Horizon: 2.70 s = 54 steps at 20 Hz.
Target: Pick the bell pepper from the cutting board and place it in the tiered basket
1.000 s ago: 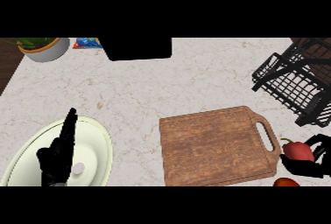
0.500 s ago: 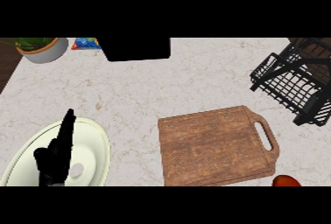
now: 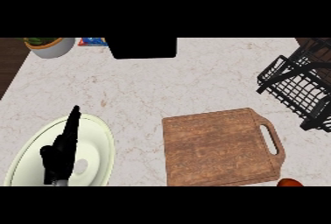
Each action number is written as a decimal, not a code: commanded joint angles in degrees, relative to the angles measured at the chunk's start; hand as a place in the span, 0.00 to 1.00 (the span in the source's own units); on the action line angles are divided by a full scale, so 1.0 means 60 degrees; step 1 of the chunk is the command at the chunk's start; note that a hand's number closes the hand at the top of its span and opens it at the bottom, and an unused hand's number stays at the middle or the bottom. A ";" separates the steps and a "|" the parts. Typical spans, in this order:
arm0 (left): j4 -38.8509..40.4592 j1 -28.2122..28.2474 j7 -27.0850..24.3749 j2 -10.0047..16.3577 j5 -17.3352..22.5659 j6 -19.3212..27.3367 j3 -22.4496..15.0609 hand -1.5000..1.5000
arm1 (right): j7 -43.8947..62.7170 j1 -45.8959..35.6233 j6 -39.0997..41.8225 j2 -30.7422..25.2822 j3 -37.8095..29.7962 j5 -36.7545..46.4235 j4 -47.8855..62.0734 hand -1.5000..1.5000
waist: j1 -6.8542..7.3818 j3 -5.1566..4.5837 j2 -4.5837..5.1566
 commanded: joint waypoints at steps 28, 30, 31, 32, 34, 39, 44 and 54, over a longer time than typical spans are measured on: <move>0.0727 0.0186 0.0205 -0.0357 -0.0142 -0.0407 -0.0359 0.50 | -0.0815 -0.5667 -0.1468 -0.1601 0.4091 0.1968 0.7978 1.00 | 0.0597 -0.0107 0.0231; 0.1491 -0.0408 0.0039 -0.0387 -0.0097 -0.0405 -0.0104 0.50 | -0.1181 -0.5818 -0.2014 -0.1201 0.4301 0.2293 0.8681 1.00 | 0.0542 -0.0107 0.0272; 0.1570 -0.0260 -0.0104 -0.0739 -0.0462 -0.0017 -0.0434 0.50 | -0.1333 -0.5871 -0.2159 -0.1081 0.4308 0.2329 0.8854 1.00 | 0.0490 -0.0105 0.0255; 0.0836 -0.0355 0.0688 -0.0450 -0.0214 -0.0273 -0.0323 0.50 | -0.1667 -0.5942 -0.2251 -0.1012 0.4172 0.2233 0.9377 1.00 | 0.0493 -0.0097 0.0230; 0.1608 -0.0200 -0.0180 -0.0689 -0.0377 -0.0059 -0.0307 0.50 | -0.1627 -0.6696 -0.2531 -0.0897 0.4087 0.2206 0.9917 1.00 | 0.0530 -0.0106 0.0266; 0.1022 -0.0166 0.0325 -0.0285 -0.0062 -0.0424 -0.0092 0.50 | -0.2388 -0.6613 -0.3012 0.0271 0.2946 0.0723 1.0697 0.00 | 0.0416 -0.0085 0.0231; 0.1105 -0.0146 0.0351 -0.0481 -0.0153 -0.0223 -0.0142 0.50 | -0.3400 -0.7251 -0.3634 0.0703 0.2197 -0.0036 1.1339 0.00 | 0.0381 -0.0089 0.0229; 0.0484 0.0406 0.0343 -0.0263 -0.0023 -0.0347 -0.0030 0.50 | -0.4136 -0.7438 -0.5448 0.0009 0.0562 -0.0330 1.1057 0.00 | 0.0241 -0.0101 0.0146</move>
